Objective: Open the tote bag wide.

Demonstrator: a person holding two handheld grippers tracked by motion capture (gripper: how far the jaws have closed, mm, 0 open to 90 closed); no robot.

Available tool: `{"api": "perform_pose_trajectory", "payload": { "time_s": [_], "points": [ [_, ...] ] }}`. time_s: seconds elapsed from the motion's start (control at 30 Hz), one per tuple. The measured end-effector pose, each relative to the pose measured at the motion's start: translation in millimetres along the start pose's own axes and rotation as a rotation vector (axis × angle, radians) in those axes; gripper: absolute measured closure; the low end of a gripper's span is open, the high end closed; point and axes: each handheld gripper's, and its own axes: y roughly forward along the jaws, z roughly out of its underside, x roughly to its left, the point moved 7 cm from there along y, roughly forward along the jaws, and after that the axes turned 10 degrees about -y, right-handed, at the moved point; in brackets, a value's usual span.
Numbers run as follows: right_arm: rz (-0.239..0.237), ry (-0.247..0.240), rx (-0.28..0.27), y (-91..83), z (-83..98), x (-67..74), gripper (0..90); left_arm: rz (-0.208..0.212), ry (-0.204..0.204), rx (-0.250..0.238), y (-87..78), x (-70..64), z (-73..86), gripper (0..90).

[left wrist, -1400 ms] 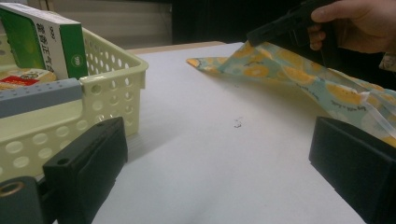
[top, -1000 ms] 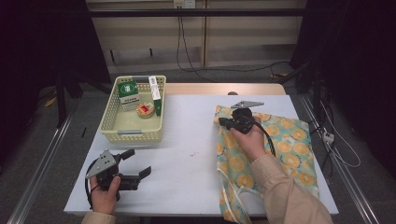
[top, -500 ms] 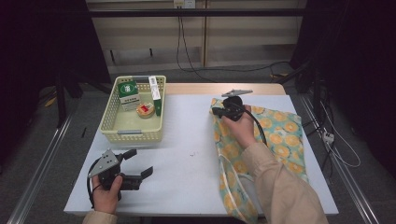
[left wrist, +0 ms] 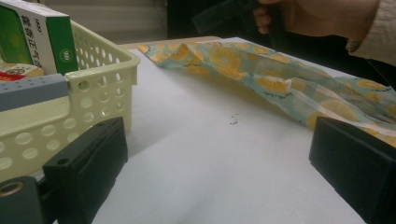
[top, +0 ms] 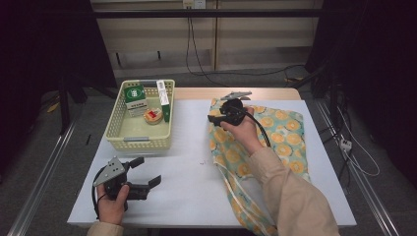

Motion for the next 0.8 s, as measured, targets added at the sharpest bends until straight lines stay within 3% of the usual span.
{"api": "perform_pose_trajectory", "payload": {
  "time_s": [0.13, 0.17, 0.2, 0.4, 0.53, 0.8],
  "points": [
    [-0.042, -0.035, 0.03, -25.7, 22.7, 12.4, 28.0, 0.002, 0.005, 0.005, 2.1, -2.4, 0.2, 4.3],
    [-0.061, -0.036, 0.033, -40.5, 33.3, 18.9, 26.5, 0.001, 0.006, 0.008, 2.6, -2.8, 0.2, 4.3],
    [-0.061, -0.036, 0.033, -40.5, 33.3, 18.9, 26.5, 0.001, 0.002, 0.004, 3.6, -3.7, 0.1, 4.3],
    [-0.106, -0.062, 0.038, -82.0, 58.1, 37.7, 23.3, -0.001, 0.011, 0.019, 7.1, -5.6, 1.3, 4.3],
    [-0.14, -0.072, 0.045, -103.5, 81.5, 58.1, 21.3, -0.004, 0.019, 0.028, 7.8, -5.5, 2.7, 4.3],
    [-0.205, -0.109, 0.078, -115.7, 104.9, 90.3, 25.6, -0.006, 0.021, 0.03, 8.2, -6.5, 3.5, 4.4]
  ]
}}
